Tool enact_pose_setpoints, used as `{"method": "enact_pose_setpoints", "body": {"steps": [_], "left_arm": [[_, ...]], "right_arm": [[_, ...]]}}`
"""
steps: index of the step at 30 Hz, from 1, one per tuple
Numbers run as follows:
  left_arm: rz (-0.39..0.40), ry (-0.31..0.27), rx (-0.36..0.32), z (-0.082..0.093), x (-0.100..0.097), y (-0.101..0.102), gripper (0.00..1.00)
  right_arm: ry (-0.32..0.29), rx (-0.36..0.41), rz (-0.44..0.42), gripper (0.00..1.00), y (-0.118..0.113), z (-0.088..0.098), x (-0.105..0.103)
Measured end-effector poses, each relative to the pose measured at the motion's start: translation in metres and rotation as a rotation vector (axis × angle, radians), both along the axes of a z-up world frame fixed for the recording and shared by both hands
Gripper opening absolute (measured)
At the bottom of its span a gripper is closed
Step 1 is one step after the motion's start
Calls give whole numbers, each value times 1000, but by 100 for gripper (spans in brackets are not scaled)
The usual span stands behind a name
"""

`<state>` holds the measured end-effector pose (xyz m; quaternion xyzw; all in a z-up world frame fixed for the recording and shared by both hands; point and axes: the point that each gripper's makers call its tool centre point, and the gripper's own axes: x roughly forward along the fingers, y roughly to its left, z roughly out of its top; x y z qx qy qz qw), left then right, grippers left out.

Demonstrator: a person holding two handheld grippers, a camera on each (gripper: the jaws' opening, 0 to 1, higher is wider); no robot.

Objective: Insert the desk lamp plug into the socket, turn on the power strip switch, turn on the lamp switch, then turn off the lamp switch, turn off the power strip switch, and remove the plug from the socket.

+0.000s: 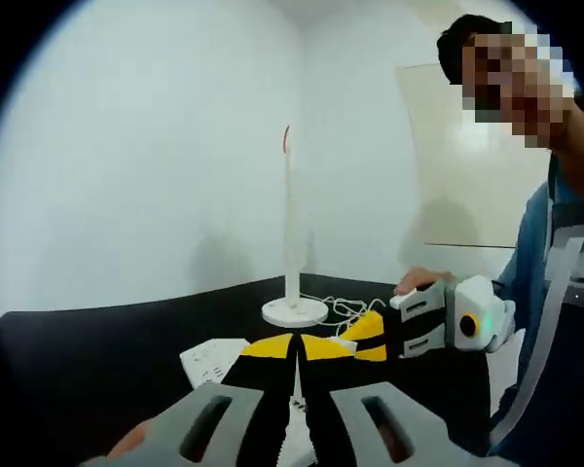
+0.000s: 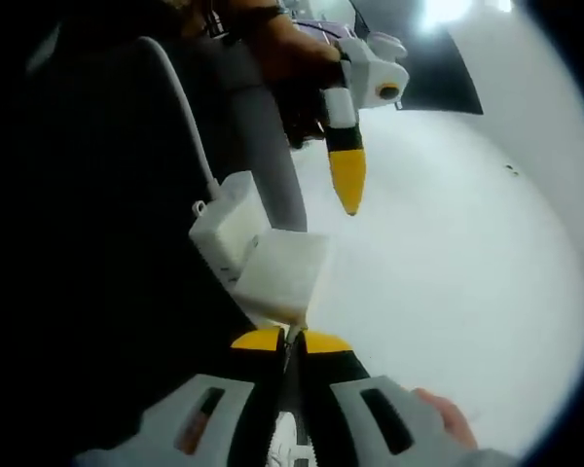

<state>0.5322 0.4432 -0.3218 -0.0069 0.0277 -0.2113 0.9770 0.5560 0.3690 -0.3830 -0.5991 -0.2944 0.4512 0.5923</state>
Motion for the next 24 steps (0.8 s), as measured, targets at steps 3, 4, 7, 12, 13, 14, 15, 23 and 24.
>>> {"method": "enact_pose_setpoints", "body": {"steps": [3, 4, 7, 12, 13, 14, 15, 23, 24], "left_arm": [[-26, 15, 16, 1, 4, -13, 0], [-36, 19, 23, 1, 5, -16, 0], [-34, 30, 51, -1, 11, -23, 0], [-33, 51, 92, -11, 17, -29, 0], [-33, 52, 99, -13, 17, -30, 0], [-33, 54, 106, -15, 18, -30, 0], [-33, 57, 108, -16, 19, -30, 0], [-35, 71, 110, -19, 22, -30, 0], [-36, 76, 113, -21, 22, -31, 0]], "right_arm": [[-16, -7, -6, 8, -1, 1, -2], [-19, -8, -5, 8, -1, 1, -2], [-17, -9, -3, 8, -1, 2, -4], [4, -15, -2, 8, 1, 1, -5], [14, -12, -2, 8, 1, 1, -5], [17, -12, -2, 8, 1, 1, -5], [17, -12, -3, 8, 1, 1, -5], [-3, -16, -9, 8, 2, 1, -4], [-3, -16, -9, 8, 2, 1, -4]]}}
